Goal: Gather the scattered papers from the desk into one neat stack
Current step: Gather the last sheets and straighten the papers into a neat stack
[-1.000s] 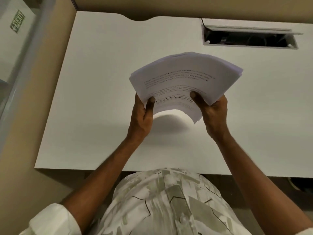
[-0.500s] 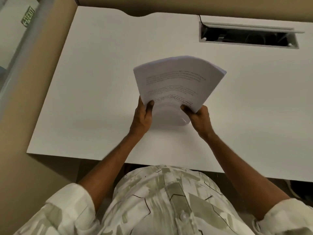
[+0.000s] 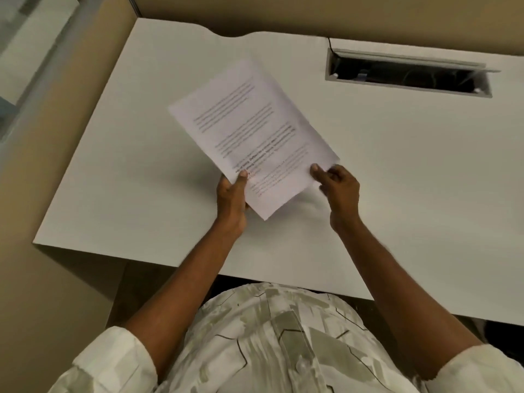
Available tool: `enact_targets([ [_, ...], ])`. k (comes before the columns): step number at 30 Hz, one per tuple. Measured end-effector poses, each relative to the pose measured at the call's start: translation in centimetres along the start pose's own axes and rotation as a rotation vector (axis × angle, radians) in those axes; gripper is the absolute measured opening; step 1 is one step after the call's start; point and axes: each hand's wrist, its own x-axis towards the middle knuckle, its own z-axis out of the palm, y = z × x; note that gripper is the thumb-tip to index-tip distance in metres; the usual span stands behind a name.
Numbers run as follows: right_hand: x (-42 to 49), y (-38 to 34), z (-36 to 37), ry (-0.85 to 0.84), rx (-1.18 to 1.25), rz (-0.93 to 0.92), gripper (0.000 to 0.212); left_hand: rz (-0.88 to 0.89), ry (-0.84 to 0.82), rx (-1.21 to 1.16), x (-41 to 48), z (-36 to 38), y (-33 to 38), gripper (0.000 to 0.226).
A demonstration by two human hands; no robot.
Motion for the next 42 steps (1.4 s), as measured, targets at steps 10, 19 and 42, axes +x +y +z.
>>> enact_targets([
  [10,-2.4,0.1,-0.2,-0.187,-0.022,-0.107,0.037,-0.026,0.027,-0.189,-0.3,-2.6,1.2,0.052],
  [19,-1.1,-1.5,-2.0,-0.161,-0.110,-0.338,0.024,0.486,-0.216,0.602,4.7,-7.4,8.4,0.034],
  [42,0.3,-1.2,-6.7,-0.067,-0.150,-0.125,0.054,0.549,-0.201,0.919,4.2,-4.6,5.1,0.028],
])
